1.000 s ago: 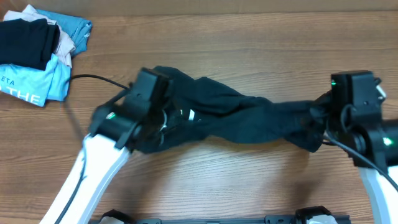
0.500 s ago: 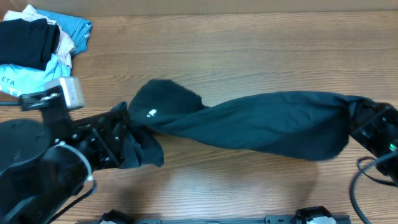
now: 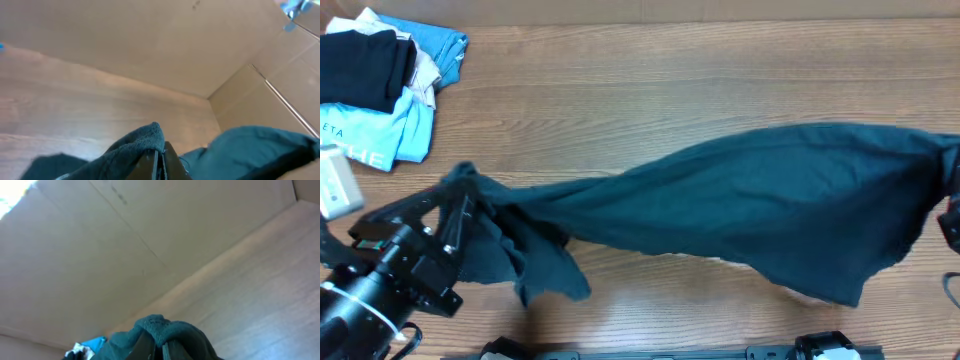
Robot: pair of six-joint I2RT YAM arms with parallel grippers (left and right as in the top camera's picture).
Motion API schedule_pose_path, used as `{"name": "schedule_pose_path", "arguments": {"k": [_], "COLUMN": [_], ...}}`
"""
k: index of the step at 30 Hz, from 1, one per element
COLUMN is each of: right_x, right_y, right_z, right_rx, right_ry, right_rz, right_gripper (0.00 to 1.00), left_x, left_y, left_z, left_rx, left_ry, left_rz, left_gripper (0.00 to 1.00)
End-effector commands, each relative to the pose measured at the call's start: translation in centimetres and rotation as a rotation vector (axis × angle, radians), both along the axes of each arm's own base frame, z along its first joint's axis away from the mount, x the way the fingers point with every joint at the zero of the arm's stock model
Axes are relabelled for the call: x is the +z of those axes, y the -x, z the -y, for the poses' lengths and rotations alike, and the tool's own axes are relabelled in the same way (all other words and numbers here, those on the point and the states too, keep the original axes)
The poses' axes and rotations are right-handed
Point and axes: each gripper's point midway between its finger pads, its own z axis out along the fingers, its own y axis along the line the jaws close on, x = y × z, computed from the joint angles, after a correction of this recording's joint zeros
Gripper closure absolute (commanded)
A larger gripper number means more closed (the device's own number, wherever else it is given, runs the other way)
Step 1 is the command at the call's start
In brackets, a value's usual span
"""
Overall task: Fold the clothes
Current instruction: 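Lift the shirt high with both grippers and shake it open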
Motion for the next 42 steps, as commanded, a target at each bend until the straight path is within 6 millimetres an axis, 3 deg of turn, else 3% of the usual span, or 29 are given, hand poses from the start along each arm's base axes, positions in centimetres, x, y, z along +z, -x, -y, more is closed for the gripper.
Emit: {"name": "schedule_pose_path", "arguments": {"k": [1,5,11,14,18,23,28,30,34,38,40,42], "right_x": [1.8,3.9,6.1,7.1,7.0,6.5,6.4,6.0,3.1,-1.9,-5.7,-9.1], "right_y": [0.2,-0.1,0.7,0.8,0.8,0.8,0.5,-0.7,-6.3,-14.2,-19.5,-23.9], "right_z": [0.2,0.4,1.9,1.9,1.9,1.9,1.8,1.6,0.8,-0.2,-0.9,-1.5], "right_rx": [-0.006,-0.017,-0.094,-0.096,-0.095,-0.090,-0.092,-0.095,-0.091,-0.087,-0.085,-0.083], "right_ry": [0.010,0.003,0.031,0.049,0.049,0.052,0.020,0.008,0.035,0.070,0.087,0.101], "right_rz": [0.071,0.159,0.241,0.280,0.275,0.255,0.251,0.227,0.084,-0.109,-0.218,-0.289], "right_gripper": [0.96,0.96,0.96,0.96,0.96,0.96,0.96,0.96,0.96,0.96,0.96,0.96], "left_x": [1.4,3.7,8.1,9.6,9.8,9.8,7.6,6.1,2.4,-3.0,-7.2,-10.6], "left_y": [-2.4,-3.4,-0.4,0.7,0.8,0.8,-0.6,-3.3,-10.1,-18.7,-24.5,-29.2], "left_z": [-2.0,-4.3,-8.2,-8.7,-8.4,-6.5,-8.3,-8.0,-5.6,-2.4,-0.7,-0.2], "left_rx": [0.151,0.296,0.432,0.434,0.419,0.308,0.442,0.490,0.511,0.530,0.536,0.556], "left_ry": [-0.055,-0.076,-0.068,-0.076,-0.068,-0.036,-0.088,-0.157,-0.295,-0.439,-0.502,-0.528], "left_rz": [0.059,0.146,0.326,0.393,0.399,0.400,0.300,0.228,0.077,-0.073,-0.153,-0.195], "left_gripper": [0.96,0.96,0.96,0.96,0.96,0.96,0.96,0.96,0.96,0.96,0.96,0.96]}}
